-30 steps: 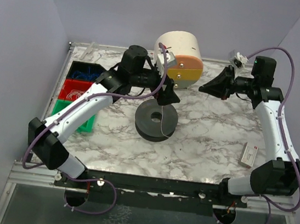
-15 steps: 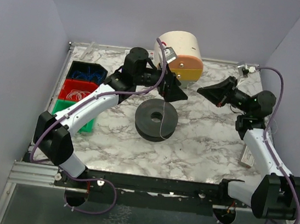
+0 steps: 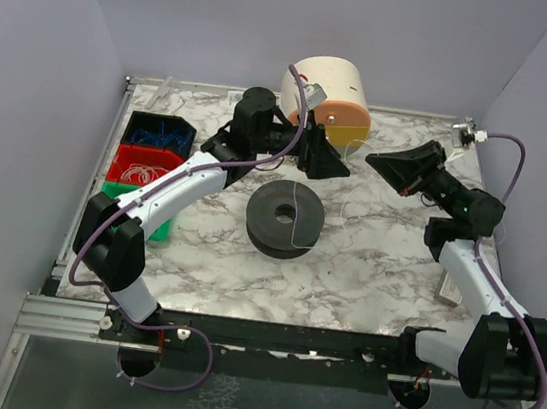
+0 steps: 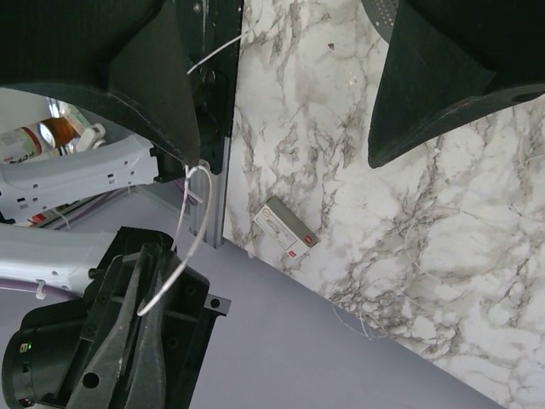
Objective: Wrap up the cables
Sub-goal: Adjust the cable at the center of the board.
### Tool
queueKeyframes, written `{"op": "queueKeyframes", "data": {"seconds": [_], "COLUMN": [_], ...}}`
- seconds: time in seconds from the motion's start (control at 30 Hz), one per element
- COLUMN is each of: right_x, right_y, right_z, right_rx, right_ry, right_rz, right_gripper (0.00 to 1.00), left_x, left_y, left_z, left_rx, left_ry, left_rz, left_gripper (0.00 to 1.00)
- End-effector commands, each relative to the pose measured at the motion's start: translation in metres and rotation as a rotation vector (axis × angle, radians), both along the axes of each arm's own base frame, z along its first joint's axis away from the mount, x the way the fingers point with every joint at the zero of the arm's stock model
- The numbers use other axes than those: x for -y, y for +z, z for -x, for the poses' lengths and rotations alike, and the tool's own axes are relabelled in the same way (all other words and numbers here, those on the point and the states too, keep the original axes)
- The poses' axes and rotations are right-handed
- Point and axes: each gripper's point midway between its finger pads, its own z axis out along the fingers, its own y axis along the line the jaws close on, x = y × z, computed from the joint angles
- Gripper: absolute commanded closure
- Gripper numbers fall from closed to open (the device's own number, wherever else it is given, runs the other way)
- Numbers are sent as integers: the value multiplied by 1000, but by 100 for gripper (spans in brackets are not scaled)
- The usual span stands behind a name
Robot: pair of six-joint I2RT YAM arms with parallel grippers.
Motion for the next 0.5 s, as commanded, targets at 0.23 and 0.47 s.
{"op": "queueKeyframes", "data": {"seconds": [0.23, 0.47], "right_x": [-8, -8], "right_y": [-16, -22], "right_z": [-12, -17], "right_rx": [14, 2], "right_ry": [-20, -32], "right_rz": [0, 8], "right_gripper": [100, 100], "left_x": [15, 18], "left_y": [18, 20], "left_z": [18, 27], "left_rx": [-36, -37], "left_ry": [-134, -175], "left_rz": [73, 75], "left_gripper": [27, 46]}}
